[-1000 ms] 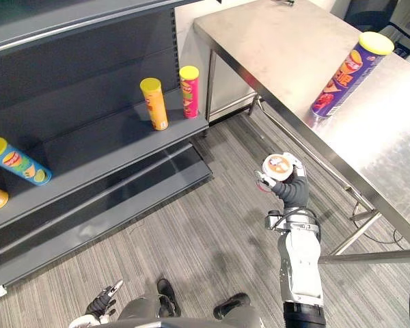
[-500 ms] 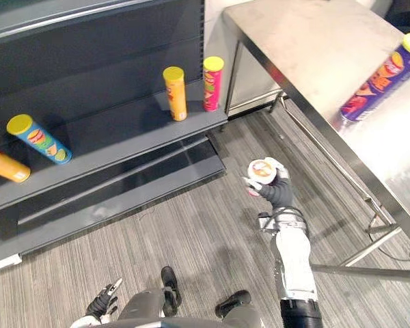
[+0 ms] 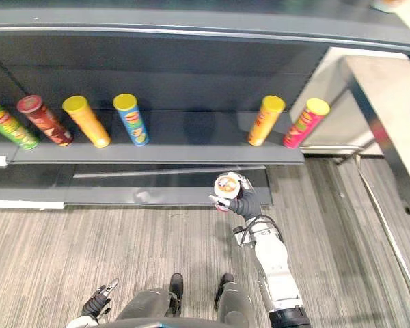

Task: Put the gum and the chips on the shelf.

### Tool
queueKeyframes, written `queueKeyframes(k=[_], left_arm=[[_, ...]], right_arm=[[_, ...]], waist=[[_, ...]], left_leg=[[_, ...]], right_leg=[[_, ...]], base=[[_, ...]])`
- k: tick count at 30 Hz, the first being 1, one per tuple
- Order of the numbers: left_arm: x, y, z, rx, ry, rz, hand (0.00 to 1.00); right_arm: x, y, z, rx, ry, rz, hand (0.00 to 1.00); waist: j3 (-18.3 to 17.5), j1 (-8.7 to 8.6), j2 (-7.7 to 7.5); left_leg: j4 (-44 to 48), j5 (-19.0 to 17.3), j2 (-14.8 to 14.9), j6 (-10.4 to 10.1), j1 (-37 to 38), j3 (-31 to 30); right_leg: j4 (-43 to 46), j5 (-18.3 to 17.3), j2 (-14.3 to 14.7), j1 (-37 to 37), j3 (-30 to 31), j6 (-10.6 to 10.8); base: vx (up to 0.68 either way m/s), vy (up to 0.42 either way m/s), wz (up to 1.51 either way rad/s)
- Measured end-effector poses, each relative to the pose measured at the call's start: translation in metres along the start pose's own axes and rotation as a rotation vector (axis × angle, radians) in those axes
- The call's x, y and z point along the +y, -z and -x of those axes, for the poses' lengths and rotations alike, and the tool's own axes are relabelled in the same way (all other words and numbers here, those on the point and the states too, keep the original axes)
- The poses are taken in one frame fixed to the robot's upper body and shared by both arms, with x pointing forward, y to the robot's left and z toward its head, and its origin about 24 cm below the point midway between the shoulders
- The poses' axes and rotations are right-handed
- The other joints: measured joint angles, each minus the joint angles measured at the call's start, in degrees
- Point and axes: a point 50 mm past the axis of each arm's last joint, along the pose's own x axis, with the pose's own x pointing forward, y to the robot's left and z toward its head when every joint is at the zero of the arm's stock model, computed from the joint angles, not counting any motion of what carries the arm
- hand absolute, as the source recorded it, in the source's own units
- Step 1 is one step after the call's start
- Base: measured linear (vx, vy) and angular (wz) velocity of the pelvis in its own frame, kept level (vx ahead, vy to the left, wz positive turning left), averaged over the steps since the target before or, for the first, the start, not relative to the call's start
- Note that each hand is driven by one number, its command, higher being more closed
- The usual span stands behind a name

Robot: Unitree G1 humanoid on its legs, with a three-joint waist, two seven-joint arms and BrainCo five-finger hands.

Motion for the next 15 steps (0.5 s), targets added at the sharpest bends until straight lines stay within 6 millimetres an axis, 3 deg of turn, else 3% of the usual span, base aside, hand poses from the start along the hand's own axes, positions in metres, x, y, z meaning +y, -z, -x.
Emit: queueKeyframes(k=[1, 2, 5, 7, 11, 15], left_arm=[[0.0, 0.001, 0.0, 0.002, -0.002, 0.004, 0.0], [0.0, 0.003, 0.001, 0.004, -0.009, 0.028, 0.0], [-0.002, 0.011, 0.002, 0.032, -0.018, 0.067, 0.0], [-0.001, 0.013, 0.003, 0.041, -0.018, 0.072, 0.0], [-0.003, 0.009, 0.001, 0.03, -0.007, 0.06, 0.0], [-0.003, 0.01, 0.001, 0.037, -0.003, 0.033, 0.0]], right_arm=[[0.0, 0.0, 0.0, -0.001, -0.008, -0.006, 1.0], [0.001, -0.001, -0.001, -0.006, -0.014, -0.023, 1.0], [0.002, -0.003, -0.004, -0.021, -0.022, -0.047, 1.0], [0.001, -0.001, 0.002, -0.011, -0.012, -0.052, 1.0], [-0.003, 0.002, 0.012, 0.007, 0.014, -0.078, 1.0], [-0.002, 0.008, 0.019, 0.036, 0.02, -0.087, 1.0]], waist=[[0.0, 0.0, -0.05], [0.06, 0.25, 0.3], [0.03, 0.09, 0.3], [-0.1, -0.95, 0.16], [-0.42, -1.66, 0.25], [-2.22, -2.04, 0.36]], left_leg=[[0.26, -0.38, 0.0, -0.65, 0.07, -0.21], [0.22, -0.58, 1.2, -2.31, 0.0, -0.16], [-0.77, -1.44, 3.65, -3.79, 0.74, 0.54], [-2.46, -0.83, 4.7, -5.12, 1.83, 0.36], [-3.52, 0.08, 5.01, -6.28, 2.17, -0.48], [-4.37, 0.42, 5.03, -6.16, 2.85, -1.41]], right_leg=[[-3.52, 2.93, 0.14, 1.07, -0.32, 1.29], [-5.73, 3.69, 1.29, 2.35, -1.04, 0.92], [-8.02, 4.31, 3.57, 3.75, -2.02, 0.18], [-8.8, 4.36, 4.54, 4.63, -2.72, 0.1], [-9.79, 4.35, 4.83, 5.52, -3.96, 0.08], [-10.15, 3.88, 4.91, 6.6, -5.17, -0.64]], base=[[0.19, -0.114, 0.43], [0.22, -0.143, 0.24], [0.15, -0.159, -0.08], [0.1, -0.121, 0.05], [0.05, -0.063, 0.15], [-0.01, -0.019, 0.18]])
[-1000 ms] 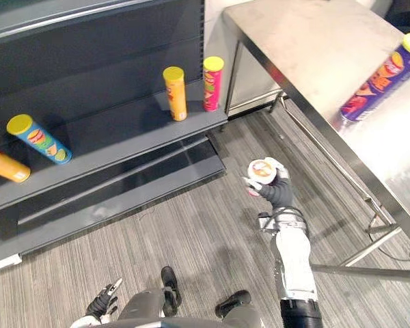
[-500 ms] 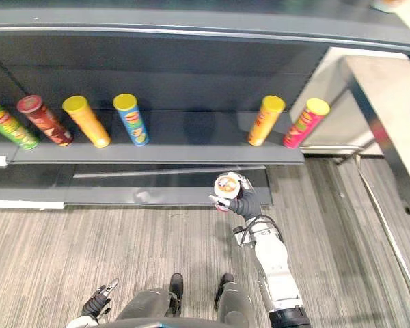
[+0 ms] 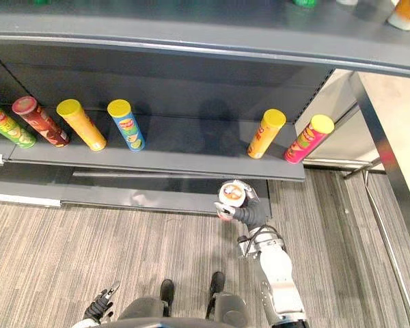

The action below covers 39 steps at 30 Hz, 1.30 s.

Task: Put the gum and the chips on the shelf.

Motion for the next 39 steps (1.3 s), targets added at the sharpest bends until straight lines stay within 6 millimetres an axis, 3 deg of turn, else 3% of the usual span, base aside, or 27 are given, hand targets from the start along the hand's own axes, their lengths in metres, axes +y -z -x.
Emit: queueKeyframes(k=[4, 6, 8, 9, 10, 12, 14, 17, 20, 22, 23, 24, 26, 28, 30, 31, 35, 39], left_arm=[[0.0, 0.001, 0.0, 0.008, 0.0, -0.007, 0.0], [0.001, 0.004, 0.001, 0.016, -0.002, -0.008, 0.0], [0.002, 0.006, 0.002, 0.024, 0.003, -0.015, 0.0], [0.004, 0.004, 0.001, 0.022, 0.009, -0.028, 0.0], [0.002, -0.004, -0.001, 0.002, 0.018, -0.005, 0.0], [0.0, -0.008, -0.003, -0.008, 0.023, -0.008, 0.0], [-0.004, -0.008, -0.003, -0.006, 0.041, -0.031, 0.0], [-0.004, -0.006, -0.003, -0.003, 0.043, -0.038, 0.0], [-0.008, -0.002, -0.002, 0.009, 0.053, -0.043, 0.0], [-0.01, 0.007, 0.001, 0.032, 0.053, -0.044, 0.0], [-0.006, 0.009, 0.002, 0.04, 0.043, -0.046, 0.0], [-0.002, 0.01, 0.002, 0.05, 0.031, -0.062, 0.0], [0.004, 0.005, 0.0, 0.051, 0.02, -0.106, 0.0], [0.001, -0.002, -0.003, 0.031, 0.026, -0.114, 0.0], [-0.002, -0.005, -0.003, 0.019, 0.026, -0.127, 0.0], [-0.003, -0.005, -0.003, 0.019, 0.03, -0.136, 0.0], [-0.003, -0.002, -0.003, 0.027, 0.03, -0.145, 0.0], [-0.003, -0.004, -0.004, 0.027, 0.027, -0.135, 0.0]], right_arm=[[0.0, 0.003, 0.004, 0.014, 0.004, -0.002, 1.0], [0.001, 0.01, 0.013, 0.054, 0.004, -0.012, 1.0], [0.005, 0.015, 0.02, 0.08, -0.014, -0.021, 1.0], [0.005, 0.016, 0.023, 0.087, -0.01, -0.024, 1.0], [0.002, 0.016, 0.023, 0.086, -0.002, -0.028, 1.0], [0.003, 0.015, 0.022, 0.08, 0.0, -0.03, 1.0], [-0.001, 0.013, 0.02, 0.07, 0.014, -0.027, 1.0], [-0.003, 0.013, 0.021, 0.07, 0.022, -0.037, 1.0], [-0.005, 0.014, 0.02, 0.077, 0.028, -0.029, 1.0], [-0.005, 0.013, 0.017, 0.074, 0.025, -0.024, 1.0], [-0.005, 0.013, 0.015, 0.07, 0.026, -0.03, 1.0], [-0.003, 0.014, 0.015, 0.072, 0.027, -0.04, 1.0], [0.0, 0.014, 0.014, 0.072, 0.02, -0.046, 1.0], [0.001, 0.012, 0.011, 0.064, 0.015, -0.042, 1.0], [0.009, 0.008, 0.001, 0.04, -0.022, -0.044, 1.0], [0.015, 0.006, -0.003, 0.031, -0.049, -0.049, 1.0], [0.027, 0.007, -0.011, 0.024, -0.096, -0.045, 1.0], [0.033, 0.015, -0.012, 0.058, -0.112, -0.051, 1.0]], waist=[[-0.16, -0.03, -0.02], [0.03, 0.14, 0.33], [0.04, 0.12, 0.3], [0.21, 0.03, 0.29], [0.84, -0.08, -0.51], [1.36, -0.02, -0.93], [1.52, -0.29, 0.07], [1.47, -0.88, 0.58], [0.79, -0.62, 1.93], [0.25, -0.24, 3.23], [-0.33, -0.04, 3.22], [-0.85, 0.19, 1.31], [-1.97, -0.14, -0.47], [-2.18, -0.21, -0.46], [-2.2, -0.09, -0.07], [-2.03, -0.16, 0.09], [-1.56, -0.65, 0.72], [-1.53, -0.65, 0.17]], left_leg=[[1.06, -0.65, -0.01, -0.08, 0.3, -0.17], [6.23, -4.57, 1.35, -0.56, -0.66, 0.07], [11.8, -6.16, 2.6, -1.64, -1.26, 0.55], [16.67, -5.75, 2.92, -1.74, -3.04, 1.79], [25.62, -2.35, 3.36, -1.93, -7.6, 3.72], [28.19, -3.14, 4.05, -0.82, -9.91, 6.51], [24.51, -3.09, 5.26, -0.87, -12.08, 6.88], [12.79, 0.08, 6.36, -2.12, -12.7, 6.23], [2.8, 4.23, 7.75, -3.21, -11.79, 4.48], [1.0, 5.7, 8.38, -3.54, -10.45, 4.15], [1.07, 9.3, 7.8, -3.69, -9.8, 5.33], [1.61, 9.07, 5.89, -2.83, -9.1, 7.4], [3.22, 6.98, 3.7, -0.56, -9.66, 9.95], [4.36, 4.99, 2.63, 1.21, -9.35, 11.95], [4.54, 3.23, 2.75, 2.4, -7.62, 14.5], [4.32, 2.65, 2.9, 3.23, -4.89, 15.46], [1.33, -0.11, 3.34, 3.93, 2.05, 17.41], [1.45, -0.18, 3.08, 3.7, 2.71, 18.19]], right_leg=[[3.22, -2.37, -0.17, -0.44, 0.02, -1.62], [8.11, -6.1, 0.65, -0.6, 0.22, -2.55], [10.4, -8.69, 1.37, 0.08, 0.19, -3.33], [11.18, -9.56, 1.39, 0.21, 0.13, -3.95], [11.58, -9.97, 0.29, 1.14, 0.04, -4.6], [11.49, -10.35, -0.89, 2.08, 0.0, -5.16], [11.15, -10.48, -1.61, 2.82, -0.15, -5.23], [10.83, -10.99, -2.08, 2.9, 0.17, -4.59], [10.83, -12.38, -0.98, 2.94, 1.55, -2.69], [10.85, -13.31, -0.36, 3.09, 3.26, -1.13], [10.95, -13.75, -1.14, 2.98, 5.36, -0.23], [10.35, -13.54, -3.18, 2.94, 7.11, 1.03], [8.52, -11.32, -5.53, 3.02, 9.34, 2.82], [9.65, -8.47, -6.48, 2.06, 11.85, 2.46], [16.84, -4.88, -6.74, -1.83, 12.71, 0.67], [22.2, -1.27, -7.05, -3.19, 12.2, -0.12], [27.73, -4.31, -7.76, -5.83, 6.04, -0.81], [14.33, -4.23, -6.06, -6.34, 4.2, 1.06]], base=[[-0.07, -0.029, 0.06], [-0.1, -0.082, -0.03], [-0.02, -0.129, -0.01], [0.0, -0.184, 0.17], [-0.02, -0.108, 0.15], [0.0, -0.117, 0.09], [0.03, -0.044, 0.05], [0.11, 0.051, -0.04], [0.21, 0.149, -0.2], [0.29, 0.284, -0.6], [0.35, 0.339, -0.67], [0.36, 0.328, -0.58], [0.41, 0.32, -0.34], [0.32, 0.282, -0.41], [0.31, 0.321, -0.6], [0.23, 0.222, -0.45], [0.18, 0.138, -0.3], [0.08, -0.018, -0.04]])
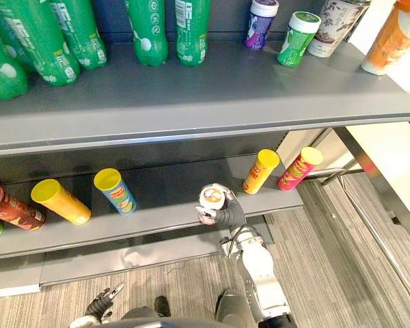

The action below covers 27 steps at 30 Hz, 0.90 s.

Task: Put the gum and the chips on the shelf.

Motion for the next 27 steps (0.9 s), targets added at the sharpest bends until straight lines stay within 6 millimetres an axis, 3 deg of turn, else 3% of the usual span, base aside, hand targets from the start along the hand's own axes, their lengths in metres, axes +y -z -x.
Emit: queueKeyframes(k=[1, 3, 4, 6, 9, 14, 24, 27], left_arm=[[0.001, 0.001, 0.0, 0.005, -0.003, -0.002, 0.0], [0.003, 0.001, 0.0, 0.007, -0.012, 0.002, 0.0], [0.001, 0.002, 0.0, 0.009, -0.006, 0.003, 0.0], [-0.002, 0.008, 0.001, 0.028, -0.004, 0.012, 0.0], [-0.001, 0.01, 0.002, 0.037, -0.014, 0.044, 0.0], [0.0, 0.012, 0.002, 0.04, -0.024, 0.066, 0.0], [-0.003, 0.012, 0.002, 0.05, -0.015, 0.053, 0.0], [-0.004, 0.012, 0.002, 0.051, -0.014, 0.05, 0.0]], right_arm=[[0.0, 0.002, 0.003, 0.011, 0.003, -0.004, 1.0], [-0.001, 0.005, 0.005, 0.023, 0.001, 0.001, 1.0], [-0.002, 0.005, 0.006, 0.03, 0.001, 0.005, 1.0], [-0.004, 0.007, 0.008, 0.043, -0.004, 0.02, 1.0], [-0.005, 0.009, 0.011, 0.053, 0.0, 0.011, 1.0], [-0.004, 0.011, 0.014, 0.063, -0.024, -0.002, 1.0], [-0.01, 0.017, 0.024, 0.093, 0.027, -0.01, 1.0], [-0.02, 0.018, 0.029, 0.099, 0.078, -0.003, 1.0]], waist=[[-0.14, -0.01, -1.13], [0.31, 0.35, -1.51], [0.57, 0.54, -0.23], [0.44, 0.92, 0.81], [0.21, 0.83, 1.0], [0.0, 1.16, 1.09], [-1.23, 0.97, 1.56], [-1.35, 0.94, 1.55]], left_leg=[[1.14, -0.93, -0.85, -1.43, 0.22, -0.84], [2.61, -2.12, -0.88, -2.82, 0.36, -1.75], [3.25, -2.42, 0.5, -3.31, 0.12, -2.42], [2.76, -2.25, 2.28, -4.54, 0.15, -2.6], [-0.06, -0.57, 4.05, -6.43, 0.53, -3.94], [-4.83, 2.29, 5.18, -7.59, 2.65, -3.36], [-7.45, 2.33, 4.33, -7.75, 5.13, -0.03], [-7.46, 2.24, 3.98, -7.78, 5.52, 1.57]], right_leg=[[-5.56, 3.0, -0.43, 1.75, 0.95, 0.93], [-7.77, 3.75, -0.58, 3.54, 0.23, 2.11], [-8.88, 3.76, 0.65, 4.53, -0.87, 1.52], [-10.72, 3.99, 2.6, 5.44, -1.52, 1.03], [-14.76, 5.23, 5.18, 7.4, -2.89, -0.32], [-20.2, 8.39, 7.68, 9.34, -2.91, -2.14], [-25.64, 11.1, 8.12, 11.5, -0.2, -1.51], [-26.61, 12.01, 8.07, 11.39, 1.51, -1.44]], base=[[0.07, -0.105, 0.24], [0.05, -0.197, 0.23], [0.02, -0.212, 0.15], [0.0, -0.174, 0.01], [0.02, -0.168, 0.09], [0.09, -0.096, -0.06], [0.04, 0.002, -0.15], [-0.02, 0.003, -0.26]])
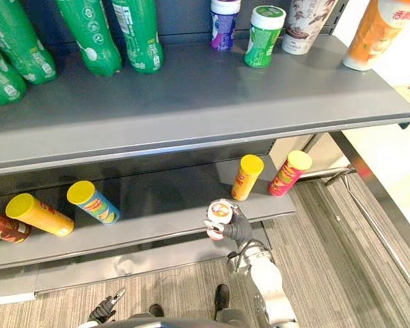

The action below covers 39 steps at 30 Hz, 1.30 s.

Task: Put the gum and the chips on the shelf.

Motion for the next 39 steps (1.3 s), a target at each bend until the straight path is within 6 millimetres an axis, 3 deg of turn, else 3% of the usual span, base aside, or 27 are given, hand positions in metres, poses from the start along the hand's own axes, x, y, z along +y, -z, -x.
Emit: queueKeyframes(k=[5, 13, 19, 21, 34, 39], left_arm=[[0.0, 0.002, 0.0, 0.011, 0.008, -0.067, 0.0], [0.001, 0.005, 0.001, 0.022, 0.021, -0.073, 0.0], [0.001, 0.006, 0.001, 0.023, 0.018, -0.047, 0.0], [0.003, 0.008, 0.002, 0.029, 0.017, -0.058, 0.0], [0.006, 0.01, 0.003, 0.032, 0.012, -0.036, 0.0], [0.009, 0.012, 0.004, 0.033, 0.012, -0.039, 0.0]], right_arm=[[-0.021, -0.005, 0.009, -0.01, 0.088, 0.033, 1.0], [-0.046, -0.041, 0.027, -0.137, 0.172, 0.116, 1.0], [-0.084, -0.094, 0.047, -0.315, 0.319, 0.241, 1.0], [-0.094, -0.117, 0.052, -0.395, 0.362, 0.307, 1.0], [-0.104, -0.183, 0.037, -0.648, 0.362, 0.412, 1.0], [-0.1, -0.214, 0.024, -0.774, 0.326, 0.413, 1.0]], waist=[[-0.27, -1.0, 0.26], [-0.81, -2.64, 0.5], [-0.86, -2.96, 0.42], [-0.92, -4.18, 0.17], [-1.46, -4.41, -0.7], [-2.13, -4.37, -1.72]], left_leg=[[0.13, -0.77, -0.03, -0.09, 1.39, 2.66], [1.11, -1.89, -0.34, 0.16, 1.54, 7.08], [0.85, -2.29, -0.68, 0.26, 2.65, 9.15], [0.82, -2.38, -0.9, 0.36, 2.68, 9.24], [-1.13, -2.04, -2.76, 1.28, 3.26, 10.05], [-2.04, -1.84, -3.4, 1.59, 3.54, 9.77]], right_leg=[[-0.01, 0.71, 0.31, -0.12, 2.78, 0.11], [-0.01, 1.63, 0.42, -2.04, 7.3, 0.7], [0.0, 2.27, 0.69, -2.21, 9.72, 0.65], [0.0, 2.32, 0.54, -2.26, 9.91, 0.73], [0.03, 2.94, -0.64, -2.91, 10.85, 1.66], [0.03, 2.99, -1.15, -2.89, 10.51, 1.74]], base=[[-0.05, -0.009, -0.3], [-0.05, -0.01, -0.29], [-0.03, -0.005, -0.19], [-0.04, -0.008, -0.04], [-0.05, -0.008, -0.03], [-0.03, -0.009, 0.03]])
